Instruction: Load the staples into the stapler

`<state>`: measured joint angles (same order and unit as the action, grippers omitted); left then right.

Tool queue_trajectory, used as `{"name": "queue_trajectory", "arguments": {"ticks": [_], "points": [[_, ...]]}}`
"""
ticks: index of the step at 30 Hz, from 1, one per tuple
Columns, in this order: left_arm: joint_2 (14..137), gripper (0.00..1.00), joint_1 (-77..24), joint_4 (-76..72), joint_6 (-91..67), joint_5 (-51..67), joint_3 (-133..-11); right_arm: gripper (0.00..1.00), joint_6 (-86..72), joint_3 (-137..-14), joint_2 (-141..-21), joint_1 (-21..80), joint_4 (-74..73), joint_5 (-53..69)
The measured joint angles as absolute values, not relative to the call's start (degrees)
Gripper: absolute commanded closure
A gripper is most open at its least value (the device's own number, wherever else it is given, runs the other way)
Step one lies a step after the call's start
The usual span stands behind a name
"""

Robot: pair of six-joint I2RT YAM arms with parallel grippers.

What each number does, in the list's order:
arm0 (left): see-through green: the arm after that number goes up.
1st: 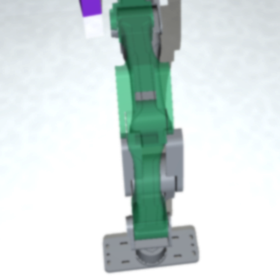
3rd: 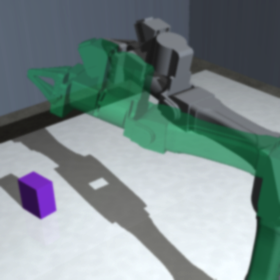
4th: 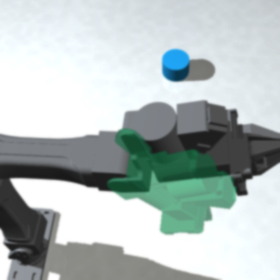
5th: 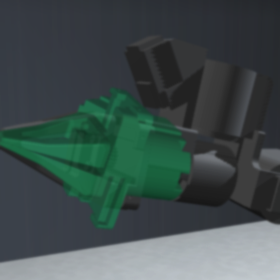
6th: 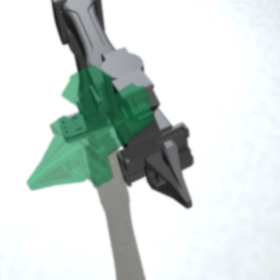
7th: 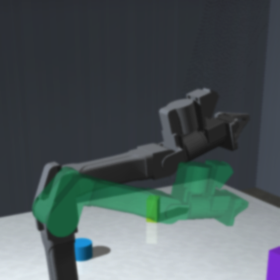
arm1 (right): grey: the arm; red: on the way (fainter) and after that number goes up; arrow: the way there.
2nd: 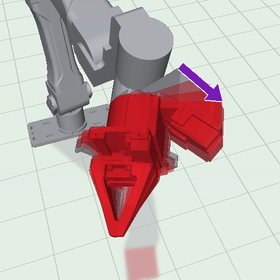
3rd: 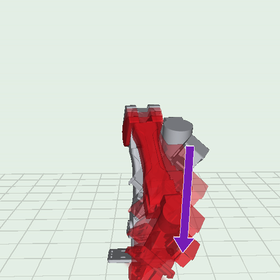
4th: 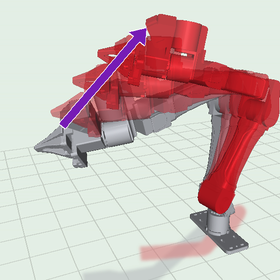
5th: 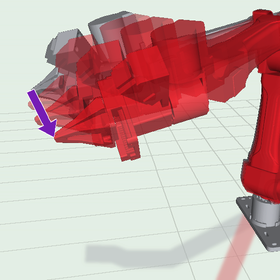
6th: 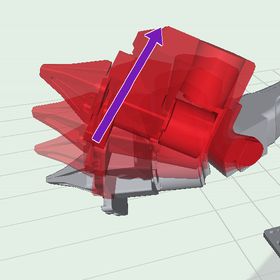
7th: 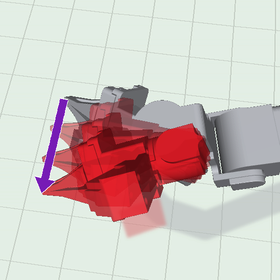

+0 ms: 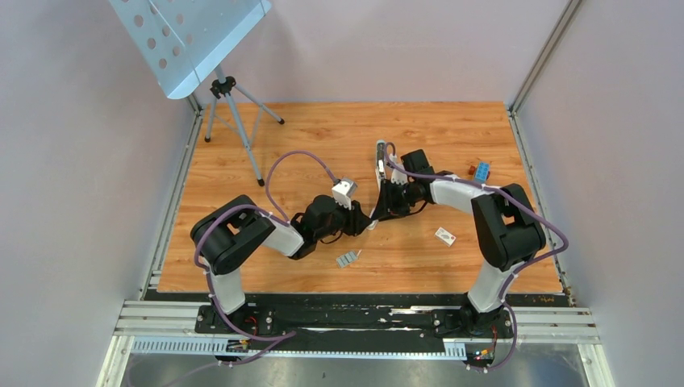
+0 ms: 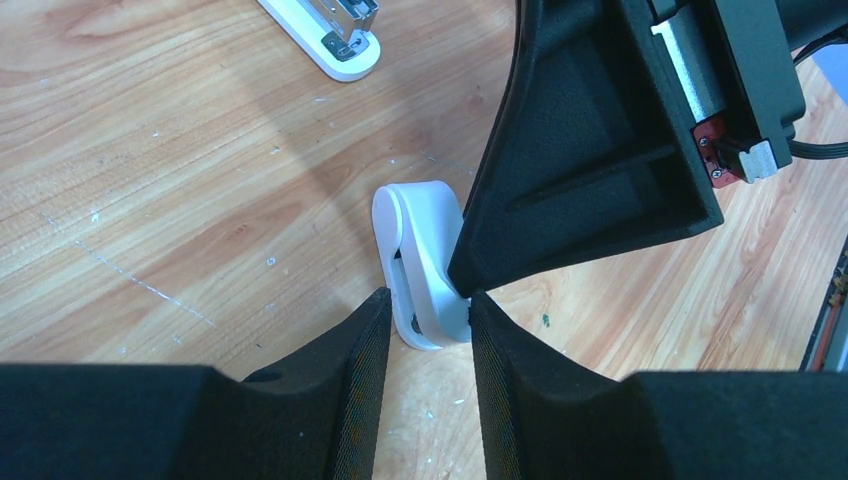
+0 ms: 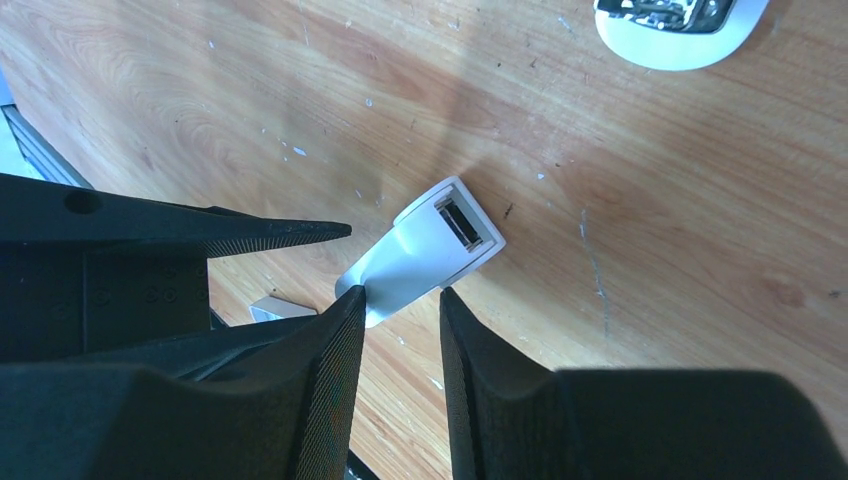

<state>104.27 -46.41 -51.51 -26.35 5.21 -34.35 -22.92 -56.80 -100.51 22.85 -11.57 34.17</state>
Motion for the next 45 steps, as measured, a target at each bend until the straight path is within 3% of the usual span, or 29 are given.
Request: {"name": "queue_trajectory", "arguments": {"ticks": [6,10,15,30,34,45], "points": [[101.36,0.56,-46.39,-47.37,-25.45,3.73,-34.30,0.60,-21.32,-58.74,-99.31,23.16,-14.96,30.74],[93.17,0.55,-46.30,-39.66,-23.49,0.91,-34.28,0.55,-20.12,-60.60,-96.33,23.18,-18.15,28.38],[81.71,0.55,-46.30,-30.52,-22.44,-2.81,-34.02,0.56,-19.44,-61.65,-90.96,23.62,-19.27,26.94],[58.78,0.64,-46.30,-14.02,-29.23,-4.27,-19.25,0.58,-21.26,-54.92,-83.20,40.36,-19.88,18.24],[56.25,0.68,-46.30,-14.26,-32.10,-3.38,-15.59,0.54,-23.31,-52.62,-83.07,45.45,-17.91,17.19],[55.99,0.74,-46.30,-18.92,-37.82,-0.16,-8.86,0.53,-25.71,-53.21,-89.71,53.87,-15.03,12.88]]}}
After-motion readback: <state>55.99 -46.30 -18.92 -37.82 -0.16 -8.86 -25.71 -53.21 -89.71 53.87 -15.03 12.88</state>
